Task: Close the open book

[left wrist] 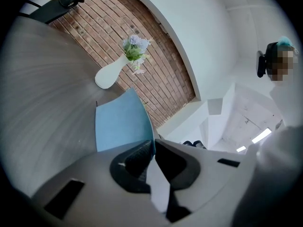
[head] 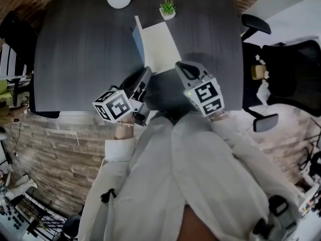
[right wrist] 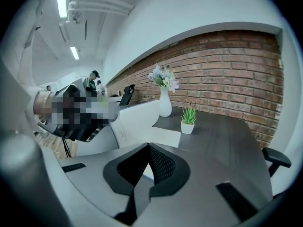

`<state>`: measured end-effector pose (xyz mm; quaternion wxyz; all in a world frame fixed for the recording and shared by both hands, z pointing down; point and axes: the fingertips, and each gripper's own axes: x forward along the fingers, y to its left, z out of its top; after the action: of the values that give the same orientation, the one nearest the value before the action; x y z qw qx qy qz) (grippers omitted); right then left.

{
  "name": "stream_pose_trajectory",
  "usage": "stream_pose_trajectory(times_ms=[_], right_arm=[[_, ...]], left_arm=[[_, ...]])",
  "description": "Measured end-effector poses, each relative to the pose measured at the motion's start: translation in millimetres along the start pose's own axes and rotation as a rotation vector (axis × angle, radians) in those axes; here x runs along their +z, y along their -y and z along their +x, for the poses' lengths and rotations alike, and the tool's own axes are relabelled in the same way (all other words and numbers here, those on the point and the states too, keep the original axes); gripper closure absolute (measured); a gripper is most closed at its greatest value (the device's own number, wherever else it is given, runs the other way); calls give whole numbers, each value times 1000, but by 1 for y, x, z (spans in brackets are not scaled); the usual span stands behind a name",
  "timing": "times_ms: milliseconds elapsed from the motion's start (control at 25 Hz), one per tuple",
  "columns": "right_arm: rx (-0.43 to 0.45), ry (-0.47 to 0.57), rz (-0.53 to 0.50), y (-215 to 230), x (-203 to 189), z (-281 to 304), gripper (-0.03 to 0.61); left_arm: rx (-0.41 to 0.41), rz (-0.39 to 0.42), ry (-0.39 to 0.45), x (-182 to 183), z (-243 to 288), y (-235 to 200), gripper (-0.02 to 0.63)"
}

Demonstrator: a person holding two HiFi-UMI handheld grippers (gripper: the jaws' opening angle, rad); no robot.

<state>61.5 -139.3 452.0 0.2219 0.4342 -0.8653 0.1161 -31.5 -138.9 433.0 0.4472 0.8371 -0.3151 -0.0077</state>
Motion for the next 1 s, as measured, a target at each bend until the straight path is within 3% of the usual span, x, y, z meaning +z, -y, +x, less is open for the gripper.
stream_pose_trajectory(times_ms=[520, 1000], right_arm=[[113, 0, 121, 37, -16, -18, 574], [102, -2, 151, 44, -17, -14, 574]], left_arm=[[81, 35, -13, -11, 32, 1, 588], [65, 29, -72, -17, 48, 8, 586]])
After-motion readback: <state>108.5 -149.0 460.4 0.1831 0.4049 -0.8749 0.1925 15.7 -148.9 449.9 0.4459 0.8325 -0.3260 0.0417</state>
